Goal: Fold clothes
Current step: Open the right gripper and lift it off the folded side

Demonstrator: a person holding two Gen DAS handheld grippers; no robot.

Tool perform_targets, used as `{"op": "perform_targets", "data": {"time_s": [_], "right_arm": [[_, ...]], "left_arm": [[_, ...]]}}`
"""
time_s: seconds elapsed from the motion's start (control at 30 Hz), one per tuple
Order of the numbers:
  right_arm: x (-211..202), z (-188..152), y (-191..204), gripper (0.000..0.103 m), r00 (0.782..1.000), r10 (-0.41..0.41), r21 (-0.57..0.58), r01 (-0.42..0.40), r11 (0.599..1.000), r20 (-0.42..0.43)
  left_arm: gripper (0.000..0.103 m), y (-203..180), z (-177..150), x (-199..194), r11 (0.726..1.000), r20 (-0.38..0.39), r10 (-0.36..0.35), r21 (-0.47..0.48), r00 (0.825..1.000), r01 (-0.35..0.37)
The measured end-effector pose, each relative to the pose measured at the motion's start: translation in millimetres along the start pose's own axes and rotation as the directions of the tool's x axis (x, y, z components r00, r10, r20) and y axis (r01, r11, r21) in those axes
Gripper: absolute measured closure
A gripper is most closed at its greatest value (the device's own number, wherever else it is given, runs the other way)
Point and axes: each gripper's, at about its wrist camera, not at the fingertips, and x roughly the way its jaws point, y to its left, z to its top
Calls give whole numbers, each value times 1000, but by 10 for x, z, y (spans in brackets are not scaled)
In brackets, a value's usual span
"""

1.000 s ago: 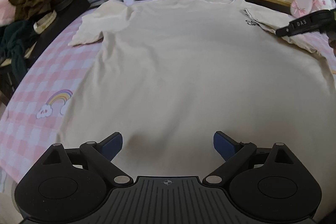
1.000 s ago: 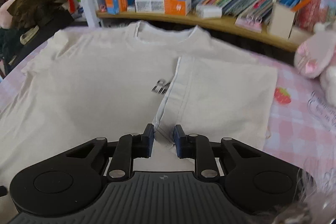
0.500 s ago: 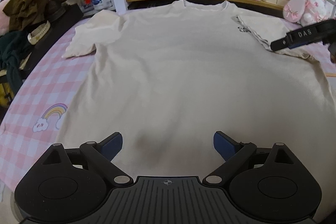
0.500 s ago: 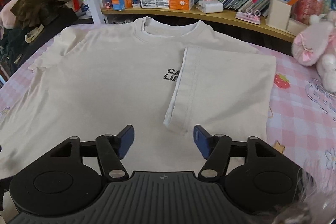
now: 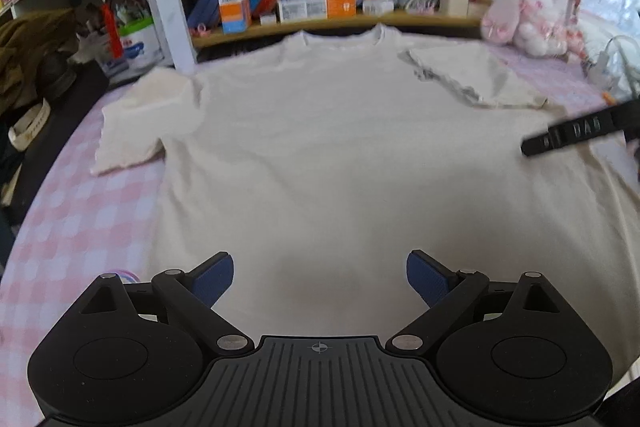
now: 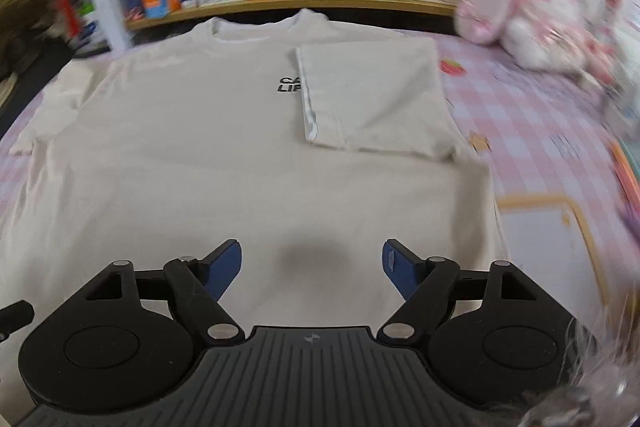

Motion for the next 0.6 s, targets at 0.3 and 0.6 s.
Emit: {"op": "perform_targets", "data": {"time_s": [0.3,0.6], "right_arm": [[-207,-303,656,18,992,-121,65,118,991,43],[-215,-295,1066,12,991,-126,36,125,992,49]], "left_arm": [[7,618,-102,-74,999,33,-40,-35,999,42],[7,972,-114,-110,997,66,-44,-66,997,48]]}}
